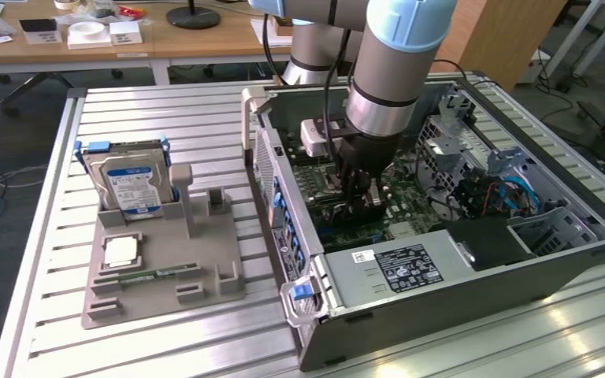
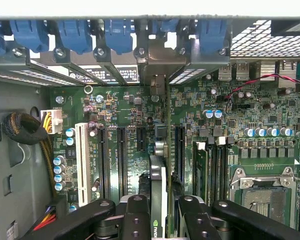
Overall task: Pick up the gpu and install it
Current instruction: 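Insert the gpu into the slot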
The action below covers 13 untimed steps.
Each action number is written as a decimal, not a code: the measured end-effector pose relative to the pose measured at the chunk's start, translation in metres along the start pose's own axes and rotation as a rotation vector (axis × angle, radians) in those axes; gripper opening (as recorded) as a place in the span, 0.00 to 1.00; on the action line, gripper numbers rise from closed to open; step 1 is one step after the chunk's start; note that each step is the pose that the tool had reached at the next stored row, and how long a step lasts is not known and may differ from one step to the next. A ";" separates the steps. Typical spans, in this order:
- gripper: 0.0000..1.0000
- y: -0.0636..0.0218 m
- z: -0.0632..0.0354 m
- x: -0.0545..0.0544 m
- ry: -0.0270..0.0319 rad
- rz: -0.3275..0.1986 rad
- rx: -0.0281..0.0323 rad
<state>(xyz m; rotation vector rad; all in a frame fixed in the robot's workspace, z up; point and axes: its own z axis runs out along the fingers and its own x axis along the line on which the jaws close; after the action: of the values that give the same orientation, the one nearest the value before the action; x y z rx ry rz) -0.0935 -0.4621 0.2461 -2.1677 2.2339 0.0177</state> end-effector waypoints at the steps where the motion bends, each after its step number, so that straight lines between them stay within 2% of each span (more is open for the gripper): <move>1: 0.26 0.0002 0.0002 0.000 -0.0010 0.000 -0.0008; 2: 0.27 0.0002 0.0002 0.000 -0.0006 0.000 0.0000; 4: 0.40 0.0001 0.0001 0.000 -0.0002 0.000 0.0001; 5: 0.40 0.0000 0.0000 0.000 -0.0001 0.000 0.0000; 7: 0.51 0.0000 0.0000 0.000 0.0000 0.000 0.0000; 9: 0.51 0.0000 0.0000 0.000 0.0000 0.000 0.0000; 10: 0.58 0.0000 0.0000 0.000 0.0000 0.000 0.0000; 13: 0.58 0.0000 -0.0003 0.000 0.0000 0.000 0.0000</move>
<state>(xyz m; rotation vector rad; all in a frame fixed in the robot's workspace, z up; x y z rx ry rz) -0.0936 -0.4621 0.2464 -2.1677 2.2340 0.0176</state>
